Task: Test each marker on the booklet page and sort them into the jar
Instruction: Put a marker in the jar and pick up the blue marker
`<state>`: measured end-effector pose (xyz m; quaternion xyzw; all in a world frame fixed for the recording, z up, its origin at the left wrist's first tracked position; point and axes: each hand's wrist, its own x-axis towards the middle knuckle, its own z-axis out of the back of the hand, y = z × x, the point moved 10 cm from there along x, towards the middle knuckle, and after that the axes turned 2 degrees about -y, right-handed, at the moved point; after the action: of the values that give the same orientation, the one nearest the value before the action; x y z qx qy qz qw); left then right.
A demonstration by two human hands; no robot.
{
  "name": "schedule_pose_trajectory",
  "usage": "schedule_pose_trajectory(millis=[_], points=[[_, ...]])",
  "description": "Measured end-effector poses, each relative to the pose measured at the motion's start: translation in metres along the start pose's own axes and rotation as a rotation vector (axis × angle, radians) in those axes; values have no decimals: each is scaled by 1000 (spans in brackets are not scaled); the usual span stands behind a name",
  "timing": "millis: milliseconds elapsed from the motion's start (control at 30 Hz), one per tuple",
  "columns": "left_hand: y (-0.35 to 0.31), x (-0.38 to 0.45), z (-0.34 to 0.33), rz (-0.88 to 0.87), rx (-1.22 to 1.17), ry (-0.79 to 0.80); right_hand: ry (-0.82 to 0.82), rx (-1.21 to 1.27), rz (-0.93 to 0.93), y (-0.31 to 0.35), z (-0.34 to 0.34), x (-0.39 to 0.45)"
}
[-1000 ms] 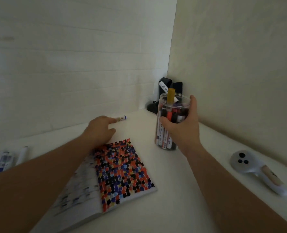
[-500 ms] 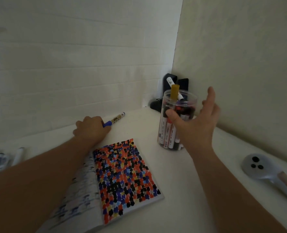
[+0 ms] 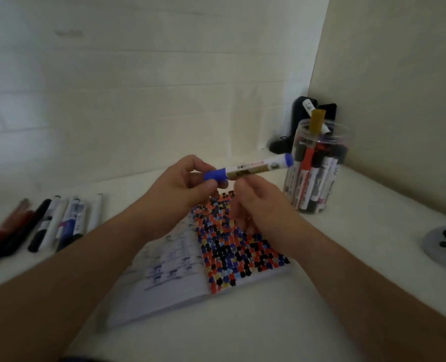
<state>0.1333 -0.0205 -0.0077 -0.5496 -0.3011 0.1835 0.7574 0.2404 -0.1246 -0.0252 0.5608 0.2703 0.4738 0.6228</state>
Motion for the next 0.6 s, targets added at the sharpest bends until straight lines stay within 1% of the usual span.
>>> schedule_pose_trajectory(millis=[67,133,167,267,367,500,600], points=[[2,-15,2,-48,250,25,-8,191,18,4,-1,-3],[2,-24,-2,-104,500,51,-51,174,29,3,1,-5],[0,-27,-7,-137,563,73,-66,136,23,0,0,-6],[2,-33,-29,-166,595,167,-86,93,-4,-9,-9,-10],[11,-39,-47,-235,683,226,-103,66,-10,-14,-10,-13],[17,-38,-51,-284,693,191,-38,135,-48,-16,-12,-12],[14,-38,-51,-312,647,187,-15,156,-24,-13,-16,-11]])
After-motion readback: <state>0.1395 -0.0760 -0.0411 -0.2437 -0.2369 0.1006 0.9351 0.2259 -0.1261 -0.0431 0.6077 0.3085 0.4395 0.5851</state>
